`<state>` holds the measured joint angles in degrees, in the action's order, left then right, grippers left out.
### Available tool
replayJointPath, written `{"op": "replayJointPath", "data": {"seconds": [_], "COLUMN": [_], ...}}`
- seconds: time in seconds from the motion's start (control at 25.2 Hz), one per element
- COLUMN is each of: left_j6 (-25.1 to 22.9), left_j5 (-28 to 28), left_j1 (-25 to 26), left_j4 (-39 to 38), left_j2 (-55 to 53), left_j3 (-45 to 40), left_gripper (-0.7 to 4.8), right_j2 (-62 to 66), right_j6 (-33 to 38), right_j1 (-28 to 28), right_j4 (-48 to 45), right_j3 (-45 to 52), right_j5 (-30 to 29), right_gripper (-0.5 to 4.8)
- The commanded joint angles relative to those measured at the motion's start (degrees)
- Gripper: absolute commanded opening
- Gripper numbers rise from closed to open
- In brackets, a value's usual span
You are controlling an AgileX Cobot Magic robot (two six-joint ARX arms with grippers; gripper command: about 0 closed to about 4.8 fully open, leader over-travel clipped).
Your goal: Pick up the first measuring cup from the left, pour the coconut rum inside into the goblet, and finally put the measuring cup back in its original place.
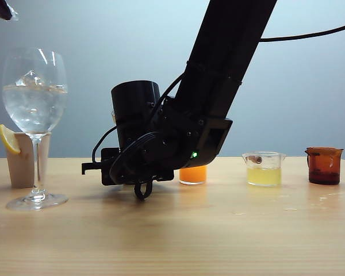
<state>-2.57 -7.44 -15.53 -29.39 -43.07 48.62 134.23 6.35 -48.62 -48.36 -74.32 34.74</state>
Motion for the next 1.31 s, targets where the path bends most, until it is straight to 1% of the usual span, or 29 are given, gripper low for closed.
{"op": "replayJointPath", "data": {"seconds": [0.04, 0.12, 0.16, 0.87, 1.03, 1.19, 1.31], "left_j6": [0.17, 0.17, 0.20, 0.17, 0.17, 0.20, 0.17], "left_j5": [-0.17, -0.15, -0.15, -0.17, -0.17, -0.17, -0.17], "left_j1": [-0.07, -0.07, -0.07, -0.07, -0.07, -0.07, -0.07], "left_j4": [0.74, 0.74, 0.74, 0.74, 0.74, 0.74, 0.74], "left_j2": [0.09, 0.07, 0.04, 0.04, 0.04, 0.04, 0.04], "left_j3": [0.17, 0.17, 0.17, 0.20, 0.20, 0.20, 0.20], "left_gripper": [-0.03, -0.03, -0.03, -0.03, -0.03, -0.03, -0.03], "right_j2": [-0.13, -0.15, -0.15, -0.39, -0.79, -2.10, -3.85], "right_j6": [0.11, 0.11, 0.13, 1.60, 1.60, 1.64, 2.34], "right_j1": [0.48, 0.46, 0.46, -1.09, -2.14, -2.84, -3.02], "right_j4": [-1.49, -1.64, -1.62, -2.40, -1.90, -1.33, -2.58], "right_j3": [-0.22, -0.22, -0.22, -0.09, 0.13, 1.84, 4.72], "right_j5": [-0.37, -0.31, -0.31, -0.11, 1.22, 2.27, 2.40], "right_gripper": [3.03, 4.60, 4.79, 4.79, 4.79, 4.79, 4.79]}}
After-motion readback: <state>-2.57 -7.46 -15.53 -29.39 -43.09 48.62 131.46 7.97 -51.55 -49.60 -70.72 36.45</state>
